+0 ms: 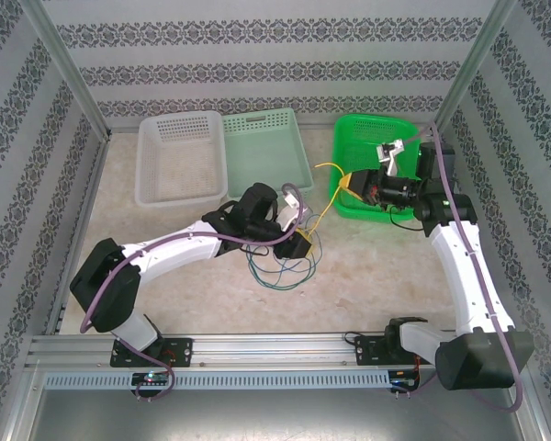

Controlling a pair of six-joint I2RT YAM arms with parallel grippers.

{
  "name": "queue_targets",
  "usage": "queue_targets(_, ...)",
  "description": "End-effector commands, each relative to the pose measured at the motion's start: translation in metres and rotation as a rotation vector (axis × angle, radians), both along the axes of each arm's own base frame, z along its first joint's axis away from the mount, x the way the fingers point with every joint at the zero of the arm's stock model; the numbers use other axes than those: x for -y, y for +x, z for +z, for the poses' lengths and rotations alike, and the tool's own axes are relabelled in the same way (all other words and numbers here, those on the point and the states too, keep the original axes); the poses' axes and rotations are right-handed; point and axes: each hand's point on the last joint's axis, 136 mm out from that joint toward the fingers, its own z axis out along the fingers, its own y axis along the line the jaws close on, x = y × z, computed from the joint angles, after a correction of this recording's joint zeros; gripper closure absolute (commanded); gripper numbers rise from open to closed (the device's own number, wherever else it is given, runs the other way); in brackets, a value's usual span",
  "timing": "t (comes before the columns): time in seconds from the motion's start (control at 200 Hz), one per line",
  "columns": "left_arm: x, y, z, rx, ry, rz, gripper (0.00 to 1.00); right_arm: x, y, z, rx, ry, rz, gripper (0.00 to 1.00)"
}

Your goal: Untangle the cables

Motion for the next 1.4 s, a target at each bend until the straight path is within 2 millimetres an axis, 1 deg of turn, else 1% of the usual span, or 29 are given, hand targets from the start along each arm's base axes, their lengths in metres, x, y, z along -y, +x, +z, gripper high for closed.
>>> queue_targets(0.0,-0.015,-0.024,-0.023,-0.085,0.129,-0.060,0.77,0.033,0.015,0.016,0.070,-0.064,-0.166,1.00)
queue_targets(0.065,-0.024,-0.030,-0.032,-0.107,0.177,-0.063,0.77,0.052,0.022,0.021,0.098,-0.073,-0.259,1.00)
queue_targets(0.115,-0.030,-0.034,-0.039,-0.122,0.209,-0.059,0.77,0.063,0.026,0.027,0.112,-0.062,-0.312,1.00)
queue_targets(0.215,-0.041,-0.039,-0.051,-0.157,0.268,-0.045,0.77,0.076,0.029,0.034,0.130,-0.068,-0.368,1.00)
queue_targets(0.315,-0.047,-0.045,-0.056,-0.182,0.294,-0.044,0.80,0.085,0.031,0.033,0.134,-0.100,-0.410,1.00)
queue_targets(0.39,-0.049,-0.044,-0.053,-0.166,0.287,-0.033,0.82,0.083,0.031,0.029,0.124,-0.092,-0.396,1.00)
queue_targets(0.46,-0.044,-0.039,-0.038,-0.128,0.249,-0.026,0.85,0.081,0.031,0.025,0.111,-0.082,-0.380,1.00)
queue_targets(0.51,-0.039,-0.035,-0.027,-0.099,0.215,-0.024,0.85,0.080,0.031,0.027,0.126,-0.085,-0.379,1.00)
queue_targets(0.59,-0.033,-0.023,-0.012,-0.050,0.183,0.003,0.82,0.086,0.029,0.039,0.179,-0.123,-0.413,1.00)
queue_targets(0.674,-0.027,-0.015,-0.002,-0.018,0.153,0.016,0.79,0.091,0.025,0.064,0.266,-0.148,-0.436,1.00)
queue_targets(0.734,-0.024,-0.010,0.001,-0.007,0.140,0.027,0.78,0.090,0.023,0.086,0.314,-0.134,-0.427,1.00)
queue_targets(0.779,-0.022,-0.007,0.001,0.000,0.137,0.037,0.77,0.090,0.023,0.096,0.338,-0.135,-0.424,1.00)
queue_targets(0.839,-0.022,-0.003,0.000,0.002,0.142,0.051,0.77,0.092,0.022,0.108,0.363,-0.155,-0.430,1.00)
queue_targets(0.894,-0.023,-0.002,-0.002,0.004,0.146,0.061,0.77,0.098,0.022,0.113,0.376,-0.186,-0.458,1.00)
queue_targets(0.939,-0.024,-0.001,-0.003,0.007,0.149,0.068,0.76,0.105,0.024,0.114,0.379,-0.212,-0.494,1.00)
queue_targets(1.029,-0.027,0.001,-0.004,0.015,0.148,0.083,0.76,0.126,0.032,0.114,0.397,-0.262,-0.600,1.00)
queue_targets(1.114,-0.029,0.004,-0.004,0.020,0.148,0.095,0.76,0.141,0.043,0.112,0.408,-0.303,-0.666,1.00)
queue_targets(1.234,-0.029,0.007,-0.004,0.024,0.145,0.108,0.76,0.154,0.063,0.112,0.451,-0.330,-0.717,1.00)
queue_targets(1.309,-0.029,0.008,-0.004,0.025,0.140,0.115,0.76,0.166,0.080,0.103,0.467,-0.345,-0.763,1.00)
queue_targets(1.394,-0.030,0.010,-0.006,0.026,0.136,0.123,0.75,0.174,0.098,0.090,0.466,-0.328,-0.792,1.00)
